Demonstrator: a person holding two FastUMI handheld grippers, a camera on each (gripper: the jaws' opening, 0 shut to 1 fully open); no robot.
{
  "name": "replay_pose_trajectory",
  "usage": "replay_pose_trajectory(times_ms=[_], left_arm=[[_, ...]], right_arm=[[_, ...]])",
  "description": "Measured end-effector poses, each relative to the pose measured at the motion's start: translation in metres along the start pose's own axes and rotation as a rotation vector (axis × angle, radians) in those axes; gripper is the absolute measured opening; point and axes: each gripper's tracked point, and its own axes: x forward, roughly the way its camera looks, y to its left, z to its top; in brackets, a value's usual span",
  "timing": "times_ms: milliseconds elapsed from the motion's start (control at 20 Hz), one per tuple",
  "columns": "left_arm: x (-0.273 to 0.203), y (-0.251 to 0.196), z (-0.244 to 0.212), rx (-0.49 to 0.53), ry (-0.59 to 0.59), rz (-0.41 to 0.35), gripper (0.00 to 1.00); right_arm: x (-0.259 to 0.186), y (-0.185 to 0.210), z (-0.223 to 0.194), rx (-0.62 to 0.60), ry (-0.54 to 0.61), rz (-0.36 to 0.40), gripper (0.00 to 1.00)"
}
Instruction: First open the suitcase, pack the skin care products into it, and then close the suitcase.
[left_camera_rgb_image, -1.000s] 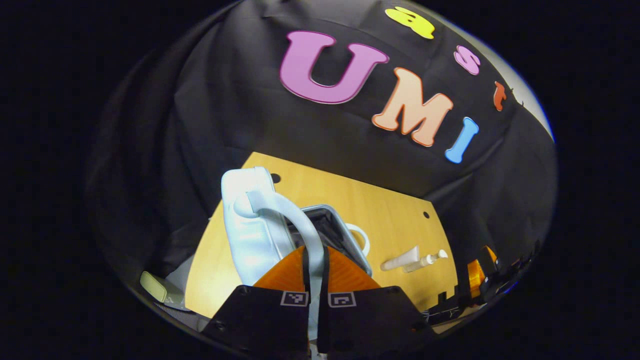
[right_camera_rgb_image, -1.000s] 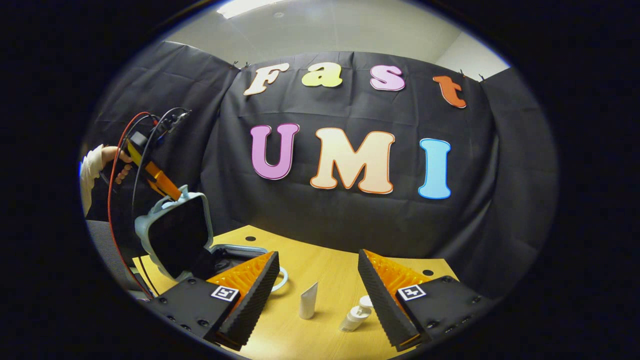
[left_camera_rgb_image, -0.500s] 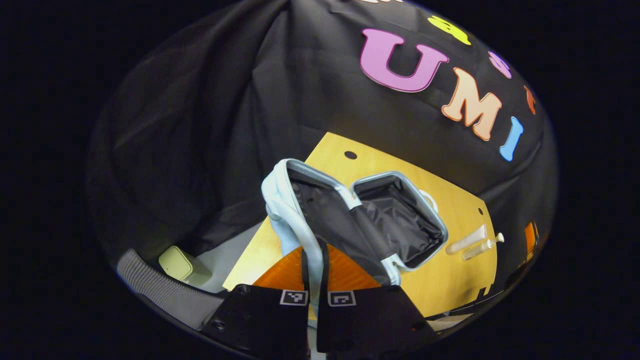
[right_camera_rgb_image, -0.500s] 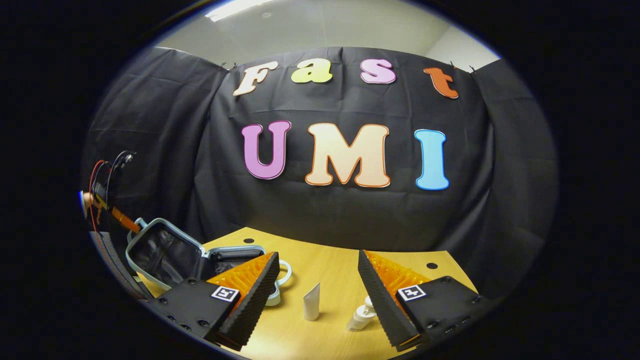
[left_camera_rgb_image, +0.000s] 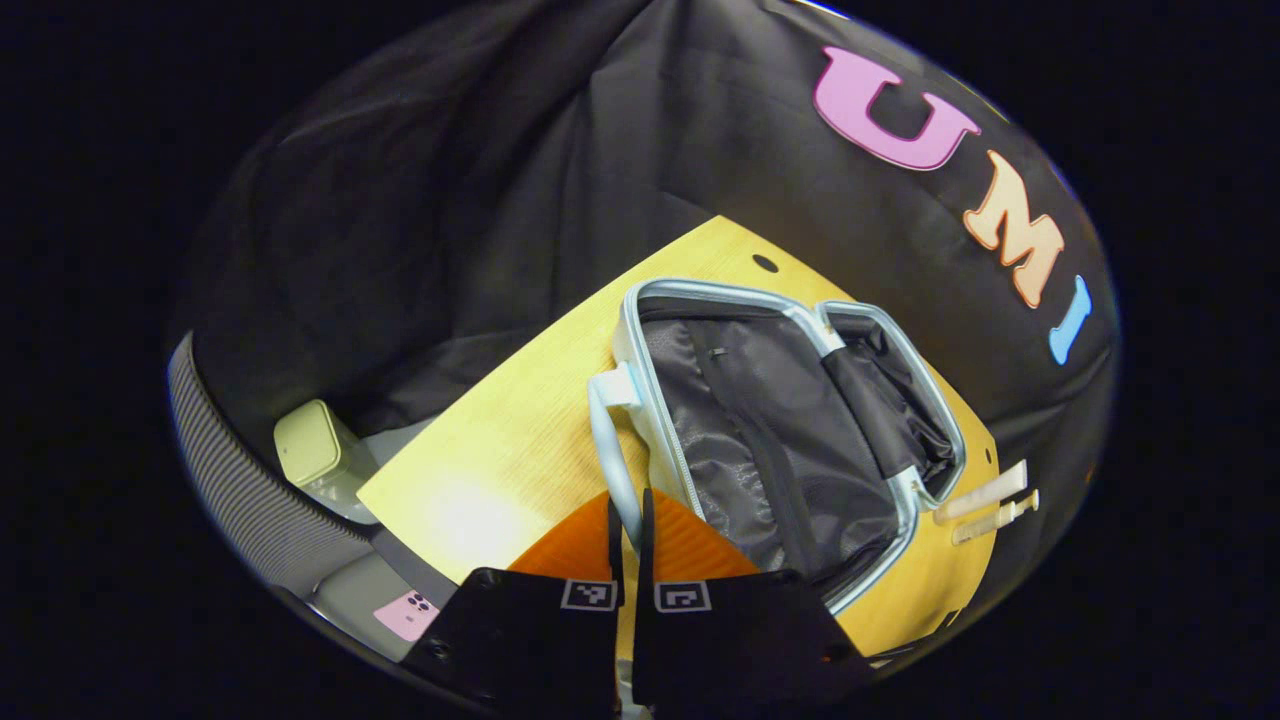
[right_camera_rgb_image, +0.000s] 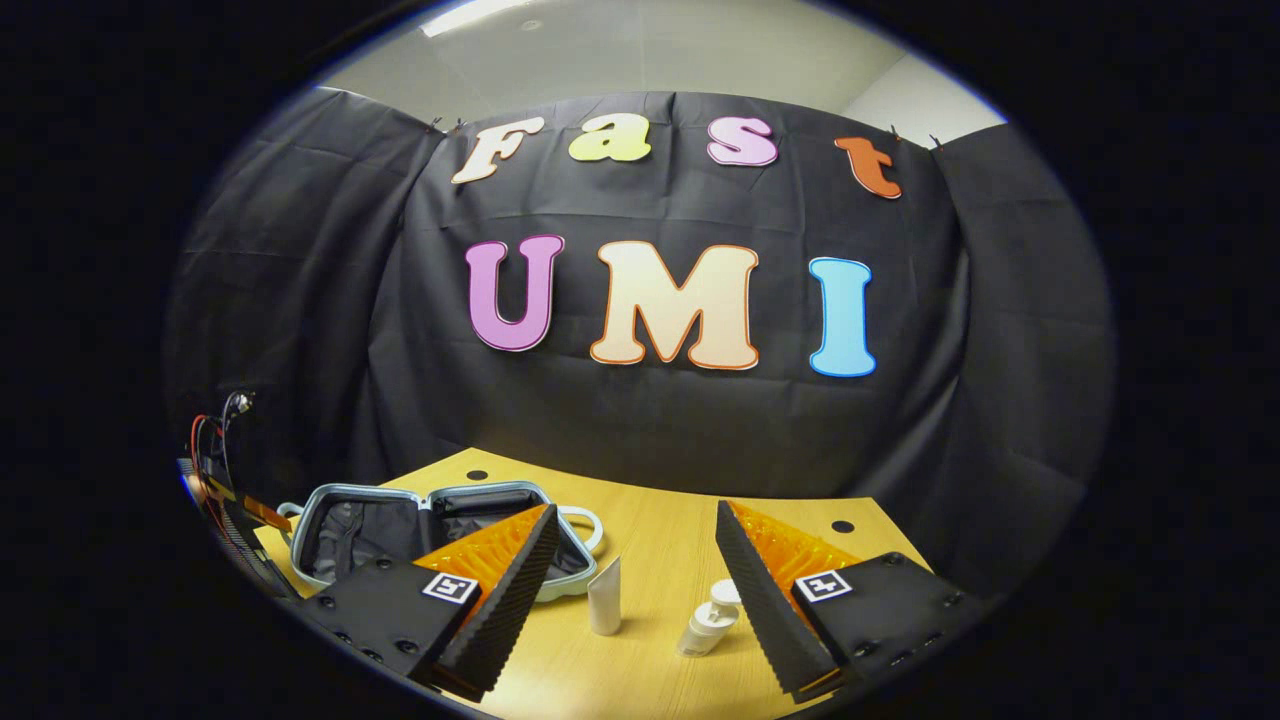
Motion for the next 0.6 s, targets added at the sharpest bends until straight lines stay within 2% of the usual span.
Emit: replay_pose_trajectory(times_ms=[150,250,300,350,550,600], left_arm=[[0.012,0.002,0.001,-0.034,-0.046,-0.009,0.0],[0.012,0.011,-0.002,-0.043,-0.058,0.02,0.0],[0.01,0.017,-0.003,-0.039,-0.067,0.045,0.07],[0.006,0.018,-0.002,-0.033,-0.081,0.049,0.08],[-0.025,0.015,0.021,0.037,-0.192,0.115,1.0],[-0.032,0.009,0.03,0.064,-0.229,0.127,0.96]], right_arm=[[-0.004,-0.004,-0.004,0.0,0.008,-0.014,1.0],[-0.003,-0.005,-0.01,-0.003,0.018,-0.014,1.0],[-0.003,-0.005,-0.012,-0.004,0.022,-0.014,0.99],[-0.002,-0.006,-0.013,-0.004,0.024,-0.014,0.99],[0.002,-0.014,-0.024,-0.004,0.042,-0.015,0.99],[0.003,-0.017,-0.027,-0.003,0.046,-0.015,0.99]])
